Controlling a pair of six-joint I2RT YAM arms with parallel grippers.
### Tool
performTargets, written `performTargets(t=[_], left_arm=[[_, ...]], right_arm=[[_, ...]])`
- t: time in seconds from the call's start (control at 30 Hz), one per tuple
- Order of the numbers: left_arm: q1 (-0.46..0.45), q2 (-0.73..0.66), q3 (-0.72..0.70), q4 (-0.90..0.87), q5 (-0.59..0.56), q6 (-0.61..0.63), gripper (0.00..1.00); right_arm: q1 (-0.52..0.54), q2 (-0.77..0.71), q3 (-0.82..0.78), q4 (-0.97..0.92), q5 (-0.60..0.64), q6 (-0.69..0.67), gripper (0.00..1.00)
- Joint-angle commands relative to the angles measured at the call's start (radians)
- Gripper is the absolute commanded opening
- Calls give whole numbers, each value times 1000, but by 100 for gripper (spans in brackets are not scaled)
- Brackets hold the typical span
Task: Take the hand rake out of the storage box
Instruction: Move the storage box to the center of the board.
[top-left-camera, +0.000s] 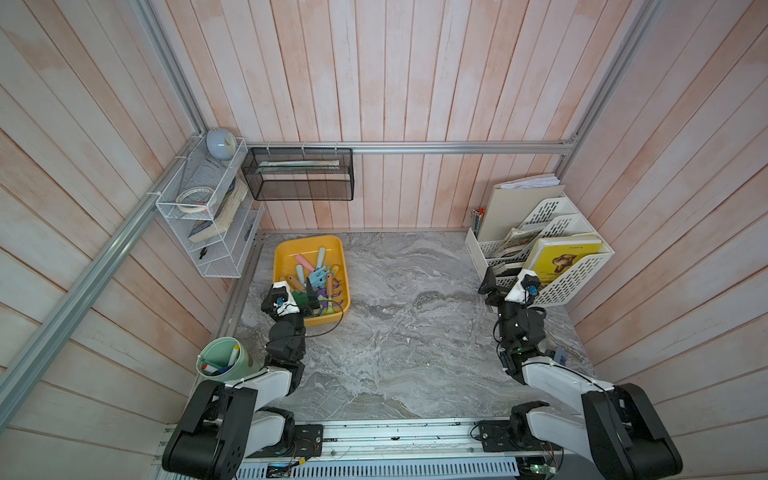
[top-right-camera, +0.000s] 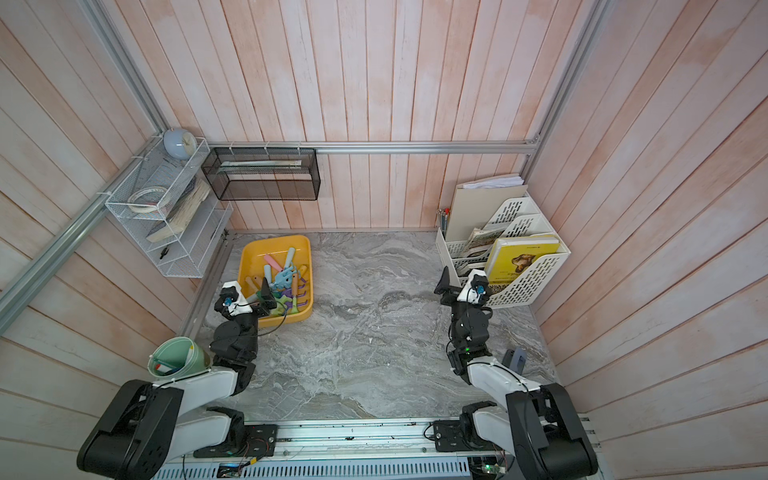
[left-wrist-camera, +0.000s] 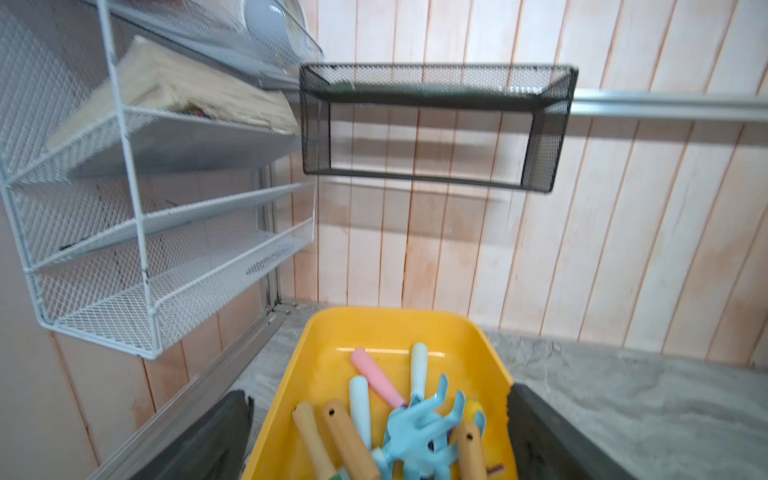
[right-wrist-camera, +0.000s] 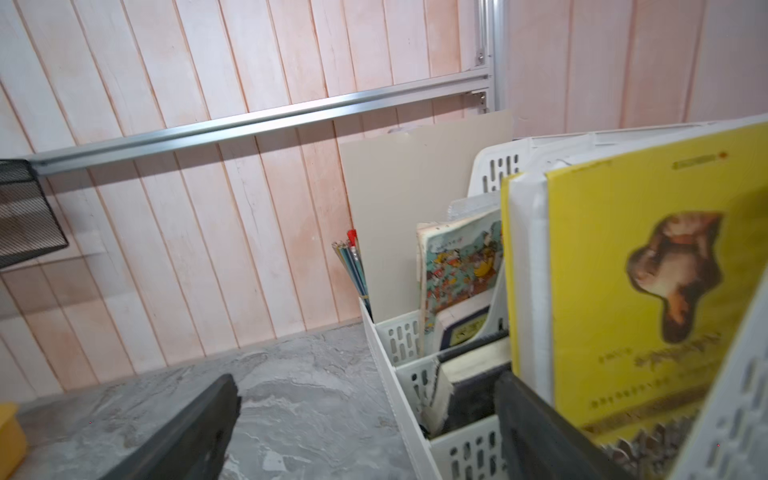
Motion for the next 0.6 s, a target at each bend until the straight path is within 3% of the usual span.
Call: performTargets(t=[0.0, 0.07, 0.1, 0.13, 0.17, 0.2, 0.27, 0.3, 0.4, 0.57], left_arm=[[-7, -85, 124, -348, -17, -181, 100], [-5, -87, 168, -427, 86, -297, 100], [-3, -74, 161, -445, 65, -450, 100], [22, -60, 142, -430, 112, -564, 100], [81, -33, 118, -362, 285, -591, 100], [133, 17, 101, -263, 420, -639, 100], [153, 99, 169, -319, 519, -664, 100], [131, 145, 257, -441, 534, -620, 100], [15, 295, 558, -807, 396, -502, 100], [-73, 544, 884, -1011, 307, -429, 100]], right_arm=[[-2, -14, 59, -256, -87, 218, 98], [-45, -30, 40, -382, 49, 468, 98], [-101, -28, 24, -376, -63, 480, 98], [-136, -14, 16, -320, -201, 421, 98], [-139, -6, 42, -344, -245, 381, 98], [-121, 6, 90, -424, -237, 360, 98], [-75, 41, 160, -522, -208, 311, 98], [-46, 60, 191, -562, -179, 288, 98], [2, 109, 238, -586, -195, 234, 98], [11, 170, 286, -646, -212, 224, 98]])
